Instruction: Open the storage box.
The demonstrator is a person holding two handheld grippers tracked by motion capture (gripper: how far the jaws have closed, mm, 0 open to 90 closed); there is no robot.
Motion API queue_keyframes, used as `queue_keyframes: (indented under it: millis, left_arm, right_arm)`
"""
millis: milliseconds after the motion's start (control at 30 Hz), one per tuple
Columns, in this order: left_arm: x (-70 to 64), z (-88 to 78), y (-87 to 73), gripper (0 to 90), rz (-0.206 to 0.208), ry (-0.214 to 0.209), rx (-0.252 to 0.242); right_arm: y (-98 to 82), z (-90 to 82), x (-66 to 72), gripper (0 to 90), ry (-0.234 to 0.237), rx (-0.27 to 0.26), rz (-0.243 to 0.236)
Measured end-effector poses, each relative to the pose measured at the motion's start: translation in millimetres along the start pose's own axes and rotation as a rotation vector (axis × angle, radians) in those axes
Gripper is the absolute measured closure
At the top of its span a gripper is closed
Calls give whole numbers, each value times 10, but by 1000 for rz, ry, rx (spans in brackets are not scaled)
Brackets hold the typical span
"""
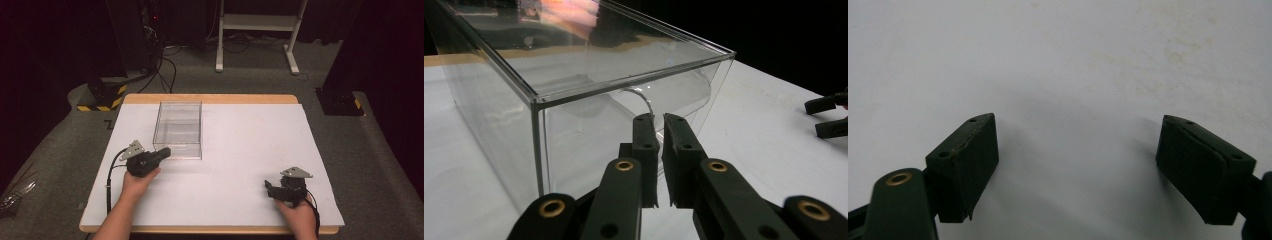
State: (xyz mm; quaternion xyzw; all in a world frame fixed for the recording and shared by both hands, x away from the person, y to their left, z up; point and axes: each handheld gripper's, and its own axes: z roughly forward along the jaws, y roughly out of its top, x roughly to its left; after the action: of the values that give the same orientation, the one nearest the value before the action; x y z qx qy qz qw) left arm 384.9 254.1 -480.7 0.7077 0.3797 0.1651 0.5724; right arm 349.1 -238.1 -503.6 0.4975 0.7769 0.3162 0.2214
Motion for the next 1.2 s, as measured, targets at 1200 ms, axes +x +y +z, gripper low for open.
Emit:
queue_keyframes:
  millis: [1200]
  left_arm:
    - [50, 134, 10, 754, -48, -89, -20]
  right_arm:
    - [0, 0, 0, 172, 1, -1, -1]
